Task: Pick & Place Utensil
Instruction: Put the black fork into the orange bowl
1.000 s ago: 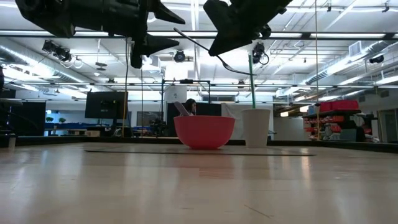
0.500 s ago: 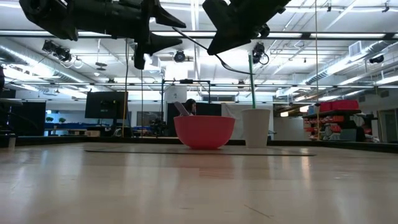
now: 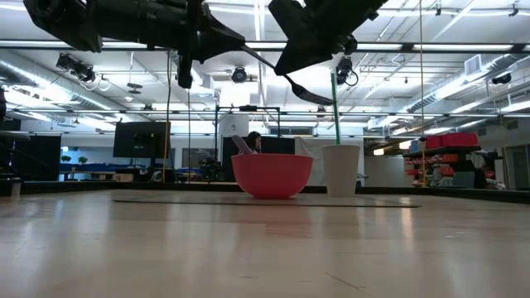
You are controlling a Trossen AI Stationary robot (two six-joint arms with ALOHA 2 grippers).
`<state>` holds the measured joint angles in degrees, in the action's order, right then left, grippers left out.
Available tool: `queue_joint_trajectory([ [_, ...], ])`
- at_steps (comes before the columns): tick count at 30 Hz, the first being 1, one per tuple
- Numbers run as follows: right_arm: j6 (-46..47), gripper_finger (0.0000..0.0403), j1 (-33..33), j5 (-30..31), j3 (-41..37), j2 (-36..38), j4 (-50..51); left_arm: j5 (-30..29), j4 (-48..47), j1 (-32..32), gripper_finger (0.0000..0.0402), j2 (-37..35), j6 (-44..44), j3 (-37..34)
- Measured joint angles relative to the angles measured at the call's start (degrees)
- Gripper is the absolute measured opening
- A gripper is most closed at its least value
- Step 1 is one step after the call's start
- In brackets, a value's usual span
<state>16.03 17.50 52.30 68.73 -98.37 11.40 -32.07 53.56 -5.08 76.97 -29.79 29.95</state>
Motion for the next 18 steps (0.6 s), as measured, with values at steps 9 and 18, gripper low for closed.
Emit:
queue_joint_trajectory([
  [9,-0.08,0.0122,2.87,0.62,0.11,5.26,0.5,-0.42,-9.38,2.88,0.0008,0.02,3.81,4.76],
  [18,7.01,0.022,6.94,0.75,0.11,11.89,14.53,14.65,-43.92,13.65,0.0008,0.04,12.72,27.6],
])
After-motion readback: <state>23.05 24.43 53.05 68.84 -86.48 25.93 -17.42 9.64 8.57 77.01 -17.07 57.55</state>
